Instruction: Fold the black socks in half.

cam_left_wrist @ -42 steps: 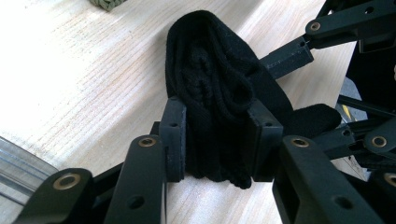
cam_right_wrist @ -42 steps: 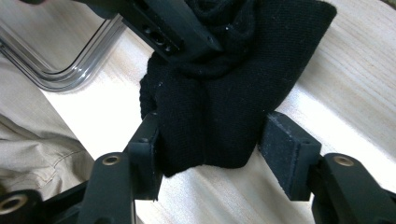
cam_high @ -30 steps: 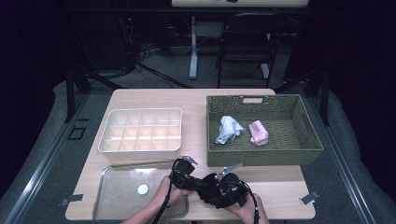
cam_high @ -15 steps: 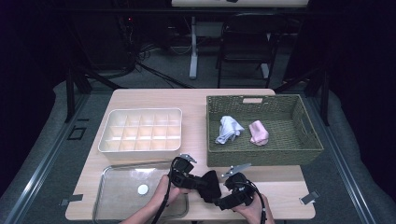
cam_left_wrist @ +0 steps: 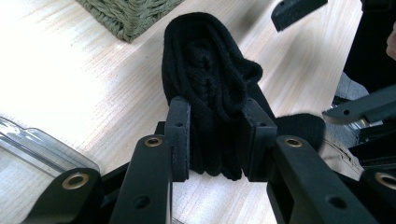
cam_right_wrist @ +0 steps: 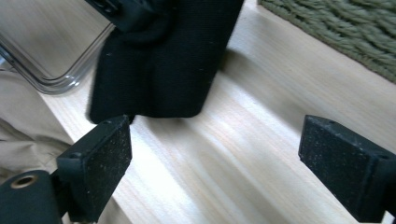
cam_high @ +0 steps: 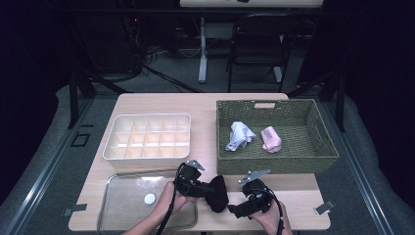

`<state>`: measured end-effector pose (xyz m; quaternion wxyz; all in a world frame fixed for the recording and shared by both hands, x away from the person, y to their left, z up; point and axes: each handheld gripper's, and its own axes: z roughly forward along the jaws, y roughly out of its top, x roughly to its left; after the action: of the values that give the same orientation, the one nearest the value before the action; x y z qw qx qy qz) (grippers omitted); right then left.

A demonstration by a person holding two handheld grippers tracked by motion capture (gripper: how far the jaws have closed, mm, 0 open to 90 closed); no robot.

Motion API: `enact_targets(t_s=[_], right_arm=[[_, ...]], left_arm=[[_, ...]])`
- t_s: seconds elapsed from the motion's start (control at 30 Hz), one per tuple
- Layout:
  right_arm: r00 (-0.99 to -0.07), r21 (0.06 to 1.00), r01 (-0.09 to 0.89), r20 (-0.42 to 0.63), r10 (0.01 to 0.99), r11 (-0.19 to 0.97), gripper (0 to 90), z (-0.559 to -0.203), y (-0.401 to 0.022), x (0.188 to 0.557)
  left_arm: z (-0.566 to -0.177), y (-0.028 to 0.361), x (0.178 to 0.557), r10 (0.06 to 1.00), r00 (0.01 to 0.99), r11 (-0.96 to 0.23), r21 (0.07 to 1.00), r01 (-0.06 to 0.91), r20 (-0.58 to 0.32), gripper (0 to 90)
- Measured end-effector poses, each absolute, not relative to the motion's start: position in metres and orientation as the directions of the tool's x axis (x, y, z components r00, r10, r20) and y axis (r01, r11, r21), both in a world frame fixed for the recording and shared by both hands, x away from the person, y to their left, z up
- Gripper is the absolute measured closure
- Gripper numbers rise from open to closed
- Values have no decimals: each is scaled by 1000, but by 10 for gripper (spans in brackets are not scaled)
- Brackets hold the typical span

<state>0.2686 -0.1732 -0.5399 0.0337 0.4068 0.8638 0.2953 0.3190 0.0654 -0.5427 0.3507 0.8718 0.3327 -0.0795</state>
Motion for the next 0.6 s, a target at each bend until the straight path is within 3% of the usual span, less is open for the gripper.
enact_targets(t_s=[0.6], right_arm=[[-634,535,704,181,752,466,77,-542,-187,276]], left_arm=[[-523,84,311,530,785,-537,589,603,-321,692]])
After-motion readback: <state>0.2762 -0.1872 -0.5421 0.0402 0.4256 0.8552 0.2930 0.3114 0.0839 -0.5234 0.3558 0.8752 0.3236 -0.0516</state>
